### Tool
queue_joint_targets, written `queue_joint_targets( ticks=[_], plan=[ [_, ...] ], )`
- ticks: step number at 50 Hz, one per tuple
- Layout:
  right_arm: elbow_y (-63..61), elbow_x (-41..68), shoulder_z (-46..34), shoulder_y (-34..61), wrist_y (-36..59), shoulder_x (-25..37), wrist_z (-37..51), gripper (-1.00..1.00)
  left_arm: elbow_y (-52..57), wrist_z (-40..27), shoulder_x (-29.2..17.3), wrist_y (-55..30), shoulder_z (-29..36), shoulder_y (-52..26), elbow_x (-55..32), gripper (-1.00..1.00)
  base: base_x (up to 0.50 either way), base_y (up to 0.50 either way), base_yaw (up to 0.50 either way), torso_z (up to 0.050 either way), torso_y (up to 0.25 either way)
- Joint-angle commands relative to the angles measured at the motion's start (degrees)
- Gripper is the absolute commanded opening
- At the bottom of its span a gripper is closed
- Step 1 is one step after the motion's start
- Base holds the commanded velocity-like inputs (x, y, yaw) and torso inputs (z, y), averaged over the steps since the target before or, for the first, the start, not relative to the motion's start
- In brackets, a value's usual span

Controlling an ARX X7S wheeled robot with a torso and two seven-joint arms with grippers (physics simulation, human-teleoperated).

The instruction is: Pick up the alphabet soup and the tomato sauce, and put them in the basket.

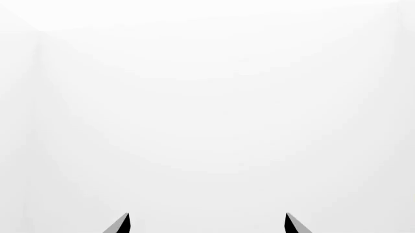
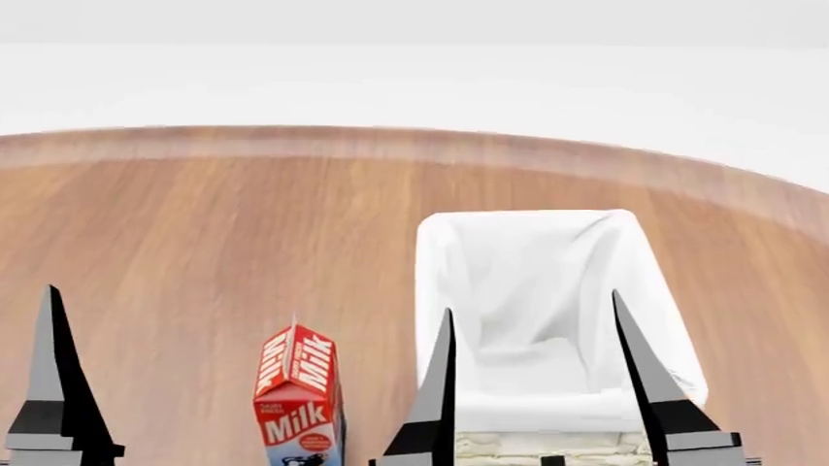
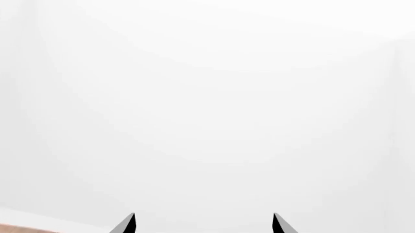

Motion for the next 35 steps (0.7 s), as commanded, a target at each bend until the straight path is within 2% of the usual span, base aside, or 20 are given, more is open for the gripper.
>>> queue_joint_targets(
  ticks=[1,2,4,6,8,12,23,25,27,30,31,33,35],
  plan=[
    [-1.3,0.3,-0.2,1.2,2.4,0.1,-0.1,1.0,-0.4,-0.4,-0.5,0.4,0.1,-0.1,-0.3,1.0,0.3,0.0,0.0,0.0,0.0],
    [0.1,0.0,-0.5,0.2,0.0,0.2,0.3,1.0,-0.5,-0.4,-0.5,0.5,0.2,-0.1,-0.3,1.0,0.3,0.0,0.0,0.0,0.0],
    [-2.5,0.6,-0.2,2.1,4.4,0.0,-0.3,1.0,-0.4,-0.5,-0.6,0.4,0.2,-0.1,-0.4,1.0,0.3,0.0,0.0,0.0,0.0],
    [0.2,0.2,-0.5,0.4,0.0,0.3,0.4,1.0,-0.5,-0.6,-0.6,0.4,0.3,-0.2,-0.4,1.0,0.3,0.0,0.0,0.0,0.0],
    [-2.1,0.7,-0.2,2.0,4.0,0.1,-0.2,1.0,-0.7,-0.7,-0.6,0.6,0.4,-0.3,-0.4,1.0,0.3,0.0,0.0,0.0,0.0],
    [-0.9,0.6,-0.4,1.2,2.3,0.2,0.3,1.0,-0.4,-0.9,-0.8,0.2,0.7,-0.3,-0.4,1.0,0.29,0.0,0.0,0.0,0.0],
    [-0.9,3.7,0.6,-0.2,0.5,0.0,0.5,1.0,-0.6,-1.4,-1.2,0.5,0.9,-0.2,-0.6,1.0,0.01,0.0,0.0,0.0,0.0],
    [-6.6,6.8,1.5,2.8,9.6,-0.2,-0.6,1.0,-0.7,-1.4,-1.3,0.5,1.0,-0.2,-0.6,1.0,0.0,0.0,0.0,0.0,0.0],
    [-7.2,8.5,2.1,1.8,9.8,0.0,-1.2,1.0,-0.7,-1.5,-1.4,0.4,1.0,-0.2,-0.5,1.0,0.0,0.0,0.0,0.0,0.0],
    [-13.9,16.4,7.4,7.0,24.3,-1.6,-1.2,1.0,-0.4,-1.7,-1.5,0.3,1.0,-0.3,-0.7,1.0,0.0,0.0,0.0,0.0,0.0],
    [-16.9,25.0,13.0,12.8,32.9,-3.0,0.8,1.0,-0.5,-1.7,-1.5,0.3,1.1,-0.3,-0.6,1.0,0.0,0.0,0.0,0.0,0.0],
    [-16.8,42.2,21.8,20.7,46.7,-1.5,9.3,1.0,-0.2,-1.9,-1.5,-0.1,1.3,-0.4,-0.5,1.0,0.0,0.0,0.0,0.0,0.0],
    [-15.9,56.3,27.3,25.2,54.3,-1.7,14.2,1.0,-0.4,-1.9,-1.6,0.2,1.2,-0.5,-0.7,1.0,0.0,0.0,0.0,0.0,0.0]
  ],
)
